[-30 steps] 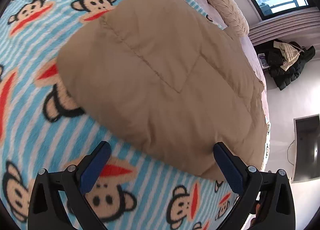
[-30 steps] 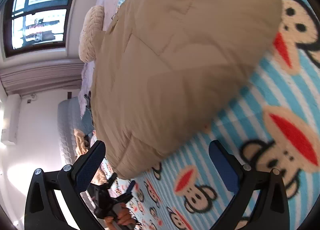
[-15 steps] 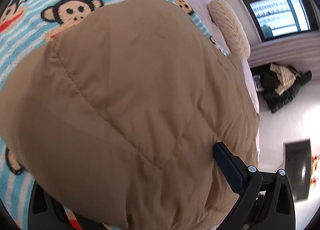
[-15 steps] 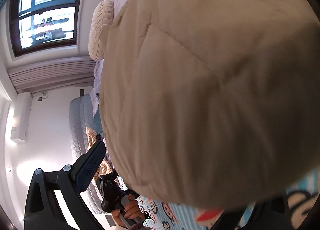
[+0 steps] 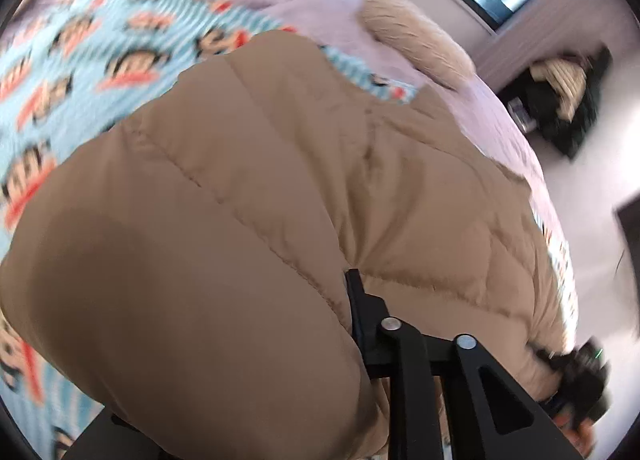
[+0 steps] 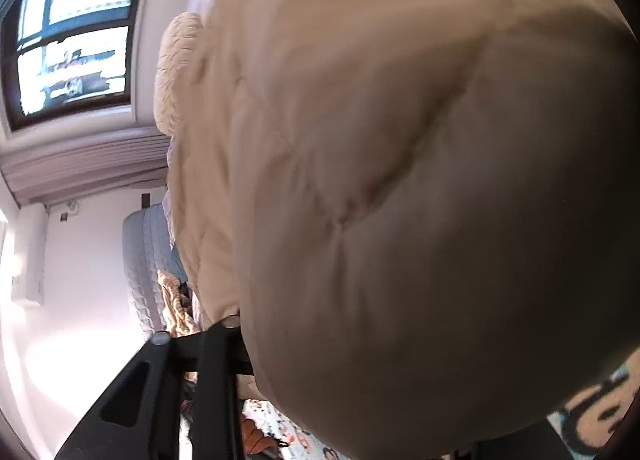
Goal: Fold large clothes
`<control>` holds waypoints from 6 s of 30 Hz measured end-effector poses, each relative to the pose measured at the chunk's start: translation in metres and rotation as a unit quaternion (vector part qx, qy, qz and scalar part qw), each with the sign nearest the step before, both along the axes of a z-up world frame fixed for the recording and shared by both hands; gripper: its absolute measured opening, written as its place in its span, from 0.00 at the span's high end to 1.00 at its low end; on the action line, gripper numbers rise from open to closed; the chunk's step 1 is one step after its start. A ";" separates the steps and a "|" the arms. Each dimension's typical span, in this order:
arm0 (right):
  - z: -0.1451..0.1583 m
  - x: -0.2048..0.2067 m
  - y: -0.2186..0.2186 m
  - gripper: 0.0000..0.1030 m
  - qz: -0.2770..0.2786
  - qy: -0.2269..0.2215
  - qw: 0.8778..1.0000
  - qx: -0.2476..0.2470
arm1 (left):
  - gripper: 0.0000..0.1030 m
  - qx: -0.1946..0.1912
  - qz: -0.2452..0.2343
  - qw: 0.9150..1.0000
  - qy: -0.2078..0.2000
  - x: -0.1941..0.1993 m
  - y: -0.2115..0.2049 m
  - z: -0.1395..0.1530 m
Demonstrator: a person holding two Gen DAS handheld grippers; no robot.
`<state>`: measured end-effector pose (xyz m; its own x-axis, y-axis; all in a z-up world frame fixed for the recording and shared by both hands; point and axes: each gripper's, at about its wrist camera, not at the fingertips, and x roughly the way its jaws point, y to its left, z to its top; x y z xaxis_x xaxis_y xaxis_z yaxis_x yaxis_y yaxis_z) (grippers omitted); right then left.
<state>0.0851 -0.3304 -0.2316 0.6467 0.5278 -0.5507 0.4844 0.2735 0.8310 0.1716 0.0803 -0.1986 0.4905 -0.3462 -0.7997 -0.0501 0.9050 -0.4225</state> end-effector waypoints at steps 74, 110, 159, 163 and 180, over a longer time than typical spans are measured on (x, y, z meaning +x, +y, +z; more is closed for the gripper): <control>0.111 -0.189 0.139 0.47 0.185 0.082 0.964 -0.174 | 0.56 0.167 -0.074 0.978 0.099 -0.245 0.085 0.101; 0.105 -0.156 0.198 0.17 0.169 0.179 0.935 -0.255 | 0.00 0.110 -0.088 0.978 0.150 -0.143 0.145 0.024; 0.017 -0.059 0.100 0.89 0.197 0.066 0.968 -0.139 | 0.79 -0.040 -0.243 0.959 0.144 -0.148 -0.114 0.167; 0.024 -0.065 0.082 0.90 0.201 0.067 0.971 -0.113 | 0.79 -0.012 -0.256 0.955 0.149 -0.153 -0.161 0.170; 0.075 -0.273 -0.068 0.88 0.041 0.082 0.987 -0.135 | 0.63 -0.016 -0.430 0.880 0.200 -0.153 -0.339 0.076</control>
